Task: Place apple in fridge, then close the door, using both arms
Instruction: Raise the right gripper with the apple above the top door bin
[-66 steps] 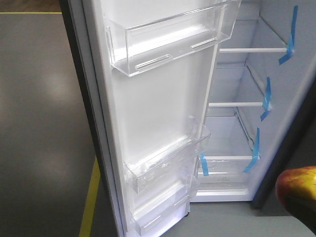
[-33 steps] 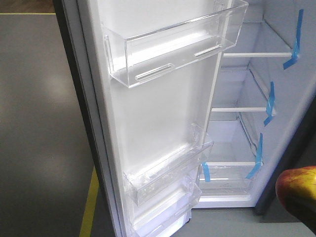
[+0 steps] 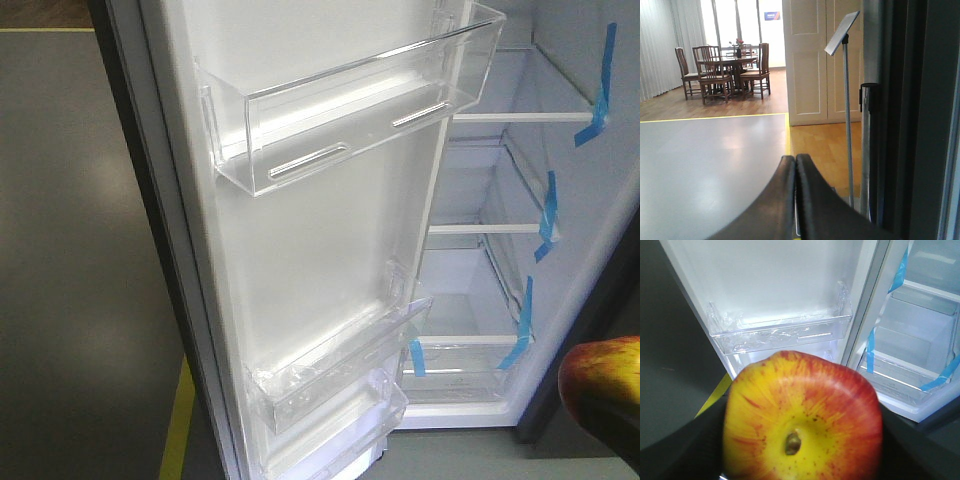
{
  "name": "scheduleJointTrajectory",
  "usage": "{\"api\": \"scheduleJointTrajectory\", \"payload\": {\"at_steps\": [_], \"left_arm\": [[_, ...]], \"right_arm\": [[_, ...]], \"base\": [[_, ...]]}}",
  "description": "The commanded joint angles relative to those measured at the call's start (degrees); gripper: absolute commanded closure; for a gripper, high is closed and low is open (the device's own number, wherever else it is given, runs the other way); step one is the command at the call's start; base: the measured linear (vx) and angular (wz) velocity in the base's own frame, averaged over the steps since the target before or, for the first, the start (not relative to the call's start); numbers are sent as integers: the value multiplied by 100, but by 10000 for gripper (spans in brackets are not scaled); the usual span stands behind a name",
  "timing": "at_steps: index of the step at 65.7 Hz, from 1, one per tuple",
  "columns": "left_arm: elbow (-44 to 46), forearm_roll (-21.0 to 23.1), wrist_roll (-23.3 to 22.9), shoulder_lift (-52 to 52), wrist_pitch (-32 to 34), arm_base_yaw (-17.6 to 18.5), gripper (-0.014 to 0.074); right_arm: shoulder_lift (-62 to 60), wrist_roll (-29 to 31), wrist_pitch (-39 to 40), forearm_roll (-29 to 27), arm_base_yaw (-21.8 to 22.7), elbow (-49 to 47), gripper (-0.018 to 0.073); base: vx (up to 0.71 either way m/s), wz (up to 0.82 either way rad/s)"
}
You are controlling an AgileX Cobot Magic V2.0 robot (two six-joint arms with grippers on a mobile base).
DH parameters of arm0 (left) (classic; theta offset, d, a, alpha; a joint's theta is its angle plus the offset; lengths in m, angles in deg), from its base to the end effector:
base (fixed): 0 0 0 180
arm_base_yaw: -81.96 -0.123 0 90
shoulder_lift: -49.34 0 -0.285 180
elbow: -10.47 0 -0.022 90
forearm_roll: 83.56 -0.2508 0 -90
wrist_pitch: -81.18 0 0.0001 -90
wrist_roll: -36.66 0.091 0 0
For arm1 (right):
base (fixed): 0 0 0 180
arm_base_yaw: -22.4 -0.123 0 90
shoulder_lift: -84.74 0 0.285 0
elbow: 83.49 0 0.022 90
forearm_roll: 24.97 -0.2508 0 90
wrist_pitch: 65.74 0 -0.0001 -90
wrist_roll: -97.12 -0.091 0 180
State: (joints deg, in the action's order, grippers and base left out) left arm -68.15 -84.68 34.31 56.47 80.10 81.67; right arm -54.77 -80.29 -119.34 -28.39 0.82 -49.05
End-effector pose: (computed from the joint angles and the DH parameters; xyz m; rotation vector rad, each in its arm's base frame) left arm 0.0565 0.0003 0.2038 -0.0204 1.5153 -0.0129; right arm 0.0828 0.0375 0.3379 -0.4583 2.2065 0.2516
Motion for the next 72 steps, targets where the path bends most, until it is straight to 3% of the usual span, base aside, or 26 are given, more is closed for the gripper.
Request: {"api": "scheduleJointTrajectory", "payload": {"at_steps": [1,72], "left_arm": [[-162,3,-50,-90,401,28,602],[-162,3,-50,-90,401,28,602]], "right_arm": [[15,39,408,11,-6,-150,426],[15,39,417,5,-6,-150,426]], "base": [[2,-1],[0,0]]}}
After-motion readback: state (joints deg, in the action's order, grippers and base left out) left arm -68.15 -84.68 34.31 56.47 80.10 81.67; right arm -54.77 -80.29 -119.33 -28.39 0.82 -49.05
